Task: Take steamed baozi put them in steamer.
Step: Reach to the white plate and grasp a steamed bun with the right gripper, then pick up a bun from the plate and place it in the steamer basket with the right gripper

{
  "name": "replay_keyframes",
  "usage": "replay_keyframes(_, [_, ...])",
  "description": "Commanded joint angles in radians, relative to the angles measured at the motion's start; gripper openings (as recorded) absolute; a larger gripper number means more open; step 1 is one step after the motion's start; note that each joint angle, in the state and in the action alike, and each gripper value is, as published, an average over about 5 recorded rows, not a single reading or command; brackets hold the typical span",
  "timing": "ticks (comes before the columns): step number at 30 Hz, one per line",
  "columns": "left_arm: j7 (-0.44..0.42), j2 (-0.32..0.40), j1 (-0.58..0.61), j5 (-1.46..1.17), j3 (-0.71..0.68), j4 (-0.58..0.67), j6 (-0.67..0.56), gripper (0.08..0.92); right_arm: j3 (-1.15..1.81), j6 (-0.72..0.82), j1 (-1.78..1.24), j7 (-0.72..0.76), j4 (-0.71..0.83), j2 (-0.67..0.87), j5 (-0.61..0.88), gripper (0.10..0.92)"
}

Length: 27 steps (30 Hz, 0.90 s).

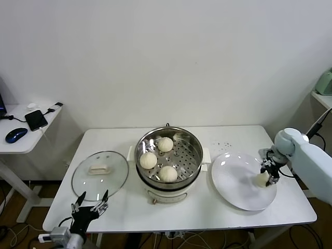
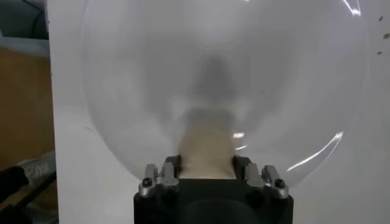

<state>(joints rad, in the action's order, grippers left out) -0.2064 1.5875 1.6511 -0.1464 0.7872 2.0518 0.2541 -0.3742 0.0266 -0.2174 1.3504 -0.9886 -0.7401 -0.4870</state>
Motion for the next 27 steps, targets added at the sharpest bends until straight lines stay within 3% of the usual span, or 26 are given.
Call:
replay_keyframes(1, [0.001,0.0,-0.007,0.006,-0.004,0.002,-0.002,0.823,-0.07,0.06,0.066,0.003,-0.08,0.044,0.095,0.496])
replay_keyframes(9, [0.01,-0.001,-0.027,0.032,-0.009,0.001,-0.009,0.823,-0.376,0.231,0.393,0.026,-0.3,0.117,0.388,0.492])
replay_keyframes(15, [0.025,-0.003,-0.04,0.055,-0.015,0.007,-0.009,0.823,-0.661,0.389,0.719,0.001,-0.42,0.045,0.673,0.495])
replay_keyframes(20, [0.029,-0.006,-0.044,0.057,-0.015,0.021,-0.013,0.823,-0.778,0.488,0.877,-0.03,-0.422,-0.092,0.842,0.493])
replay_keyframes(27, [0.031,-0.012,-0.047,0.053,-0.01,0.031,-0.016,0.823,-0.831,0.544,0.906,-0.089,-0.334,-0.272,0.912,0.492])
